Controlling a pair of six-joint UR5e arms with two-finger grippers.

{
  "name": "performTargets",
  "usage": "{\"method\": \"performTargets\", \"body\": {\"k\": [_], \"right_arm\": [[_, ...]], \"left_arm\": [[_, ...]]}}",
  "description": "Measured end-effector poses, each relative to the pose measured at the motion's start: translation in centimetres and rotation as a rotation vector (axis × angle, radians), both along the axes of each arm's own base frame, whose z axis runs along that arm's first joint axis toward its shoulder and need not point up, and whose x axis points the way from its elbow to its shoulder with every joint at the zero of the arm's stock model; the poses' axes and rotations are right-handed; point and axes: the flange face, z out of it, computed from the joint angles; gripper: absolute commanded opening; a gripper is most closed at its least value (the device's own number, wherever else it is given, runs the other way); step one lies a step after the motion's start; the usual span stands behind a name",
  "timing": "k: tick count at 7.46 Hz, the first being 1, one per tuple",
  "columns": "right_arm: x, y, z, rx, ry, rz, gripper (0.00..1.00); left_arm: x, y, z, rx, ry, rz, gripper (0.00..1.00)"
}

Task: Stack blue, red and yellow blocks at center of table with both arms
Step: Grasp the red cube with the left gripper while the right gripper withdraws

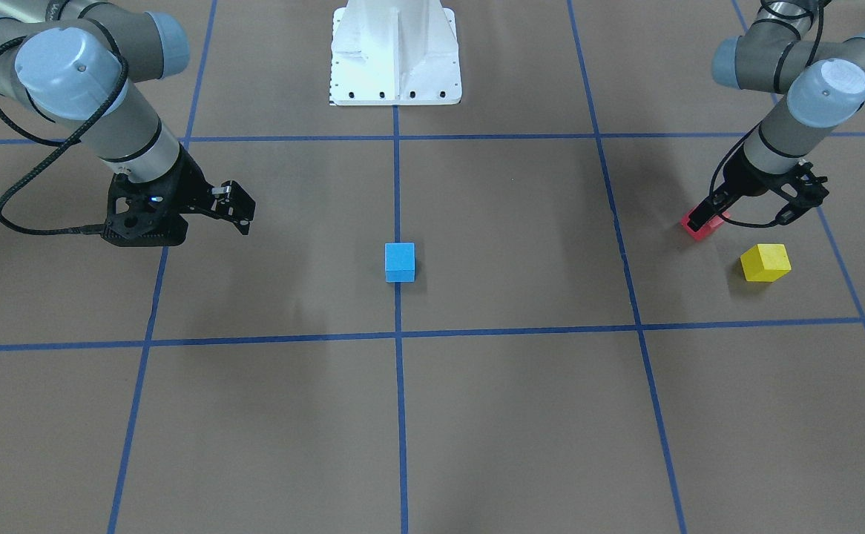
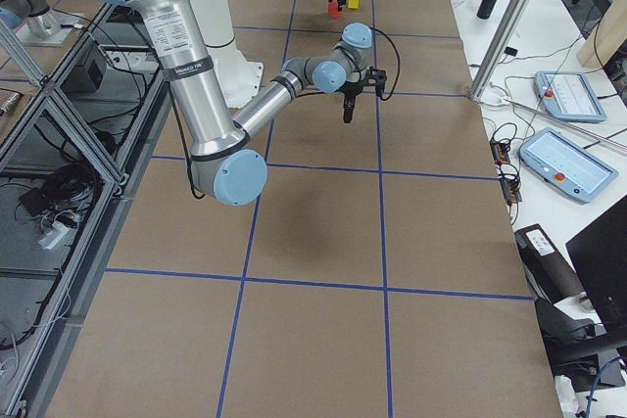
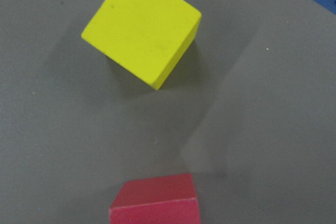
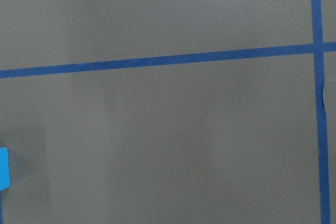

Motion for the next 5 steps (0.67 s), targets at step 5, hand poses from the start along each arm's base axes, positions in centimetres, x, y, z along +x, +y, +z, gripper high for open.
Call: {"method": "performTargets", "body": {"k": [5], "right_arm": [[0.2,0.0,-0.2,0.001,-0.005,0.001,1.00]], "left_arm": [[0.7,-0.6,-3.8,0.044,0.050,0.006,0.00]]}}
